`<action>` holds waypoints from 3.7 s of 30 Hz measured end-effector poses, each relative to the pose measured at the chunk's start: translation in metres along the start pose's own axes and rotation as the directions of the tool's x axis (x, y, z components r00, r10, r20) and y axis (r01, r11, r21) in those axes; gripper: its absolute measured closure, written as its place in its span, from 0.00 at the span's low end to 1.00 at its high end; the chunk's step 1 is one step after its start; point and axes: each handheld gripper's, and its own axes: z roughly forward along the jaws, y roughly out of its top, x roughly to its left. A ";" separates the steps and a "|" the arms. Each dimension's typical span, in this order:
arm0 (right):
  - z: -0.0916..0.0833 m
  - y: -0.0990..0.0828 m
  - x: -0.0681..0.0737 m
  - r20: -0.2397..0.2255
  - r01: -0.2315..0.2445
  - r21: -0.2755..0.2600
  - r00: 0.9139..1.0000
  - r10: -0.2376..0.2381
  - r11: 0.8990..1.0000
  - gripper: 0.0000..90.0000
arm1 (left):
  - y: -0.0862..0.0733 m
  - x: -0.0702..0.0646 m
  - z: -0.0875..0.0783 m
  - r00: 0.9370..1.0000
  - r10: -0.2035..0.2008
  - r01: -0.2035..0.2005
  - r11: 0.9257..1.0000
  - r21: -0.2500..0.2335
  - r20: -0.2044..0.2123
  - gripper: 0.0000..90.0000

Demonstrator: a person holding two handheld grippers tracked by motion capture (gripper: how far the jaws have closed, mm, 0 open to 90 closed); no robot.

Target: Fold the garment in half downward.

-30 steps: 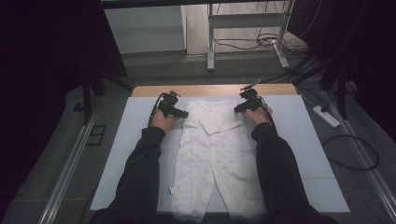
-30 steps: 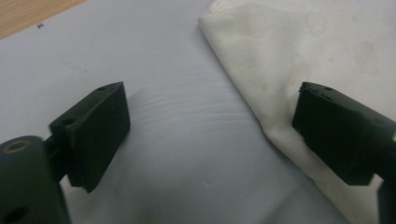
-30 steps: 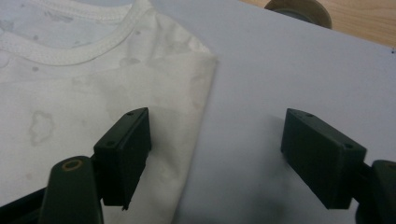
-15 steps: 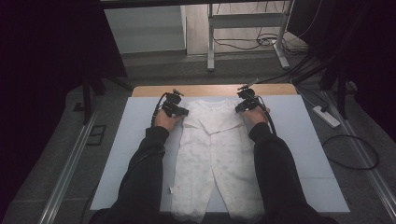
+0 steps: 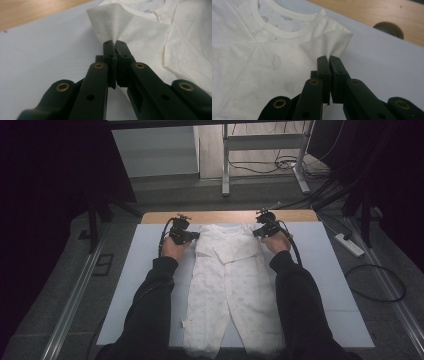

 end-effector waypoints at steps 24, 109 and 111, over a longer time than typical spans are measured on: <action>-0.078 -0.027 0.024 -0.119 0.055 -0.149 0.990 -0.073 0.987 0.96 | -0.036 -0.032 -0.056 0.990 0.125 -0.115 0.983 -0.145 0.064 0.98; -0.192 -0.196 0.127 -0.299 0.139 0.002 0.945 -0.132 0.990 0.96 | -0.189 -0.171 -0.155 0.971 0.127 -0.130 0.991 0.002 0.202 0.98; -0.190 -0.201 0.129 -0.297 0.143 0.017 0.946 -0.131 0.990 0.96 | -0.192 -0.174 -0.155 0.971 0.122 -0.127 0.992 0.011 0.204 0.98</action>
